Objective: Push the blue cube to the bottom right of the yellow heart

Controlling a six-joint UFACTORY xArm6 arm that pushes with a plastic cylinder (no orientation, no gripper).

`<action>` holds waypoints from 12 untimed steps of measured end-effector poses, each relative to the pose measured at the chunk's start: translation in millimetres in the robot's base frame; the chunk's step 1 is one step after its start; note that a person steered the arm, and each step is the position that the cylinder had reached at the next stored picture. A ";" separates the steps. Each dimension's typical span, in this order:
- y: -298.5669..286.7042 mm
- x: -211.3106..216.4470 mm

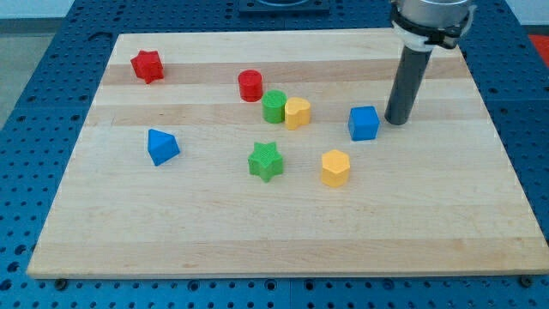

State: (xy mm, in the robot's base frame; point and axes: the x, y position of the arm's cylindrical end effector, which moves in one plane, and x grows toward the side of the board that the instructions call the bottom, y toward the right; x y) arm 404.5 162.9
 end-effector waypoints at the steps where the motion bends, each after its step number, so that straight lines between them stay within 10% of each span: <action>1: 0.2 17.5; 12: -95.5 11.1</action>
